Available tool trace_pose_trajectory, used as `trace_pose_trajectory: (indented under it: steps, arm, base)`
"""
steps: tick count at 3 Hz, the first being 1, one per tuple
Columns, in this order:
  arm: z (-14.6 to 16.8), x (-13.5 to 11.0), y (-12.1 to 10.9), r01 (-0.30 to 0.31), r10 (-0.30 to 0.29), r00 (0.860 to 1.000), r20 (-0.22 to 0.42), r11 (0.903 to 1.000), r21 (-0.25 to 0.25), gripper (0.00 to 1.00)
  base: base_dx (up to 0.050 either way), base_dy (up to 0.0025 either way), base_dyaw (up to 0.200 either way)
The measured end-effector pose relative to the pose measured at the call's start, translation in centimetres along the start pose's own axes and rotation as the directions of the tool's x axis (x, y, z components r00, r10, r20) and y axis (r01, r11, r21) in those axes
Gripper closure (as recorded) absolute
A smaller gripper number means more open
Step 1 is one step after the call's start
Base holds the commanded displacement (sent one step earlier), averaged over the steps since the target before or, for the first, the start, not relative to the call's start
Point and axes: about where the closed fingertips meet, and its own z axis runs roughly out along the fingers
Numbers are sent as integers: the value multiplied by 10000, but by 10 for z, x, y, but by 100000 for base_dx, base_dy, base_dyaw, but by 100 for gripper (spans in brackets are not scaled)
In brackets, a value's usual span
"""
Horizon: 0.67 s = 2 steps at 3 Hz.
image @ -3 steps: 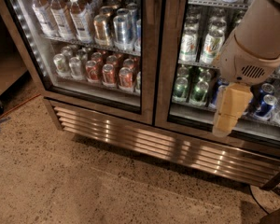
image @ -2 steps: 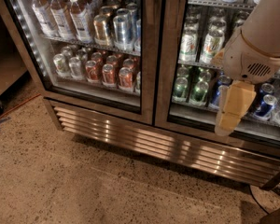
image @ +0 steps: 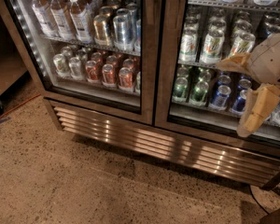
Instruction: Open right fridge door
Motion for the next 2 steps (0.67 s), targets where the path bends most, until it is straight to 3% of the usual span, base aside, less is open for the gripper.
trace_pose_trajectory:
  steps: [1,2]
  arm:
    - [1,-16,2,242,-225,9951,960,9996,-167,0]
    - [1,-16,2,242,-225,9951,961,9996,-167,0]
  base:
    - [0,0,0]
    - [0,0,0]
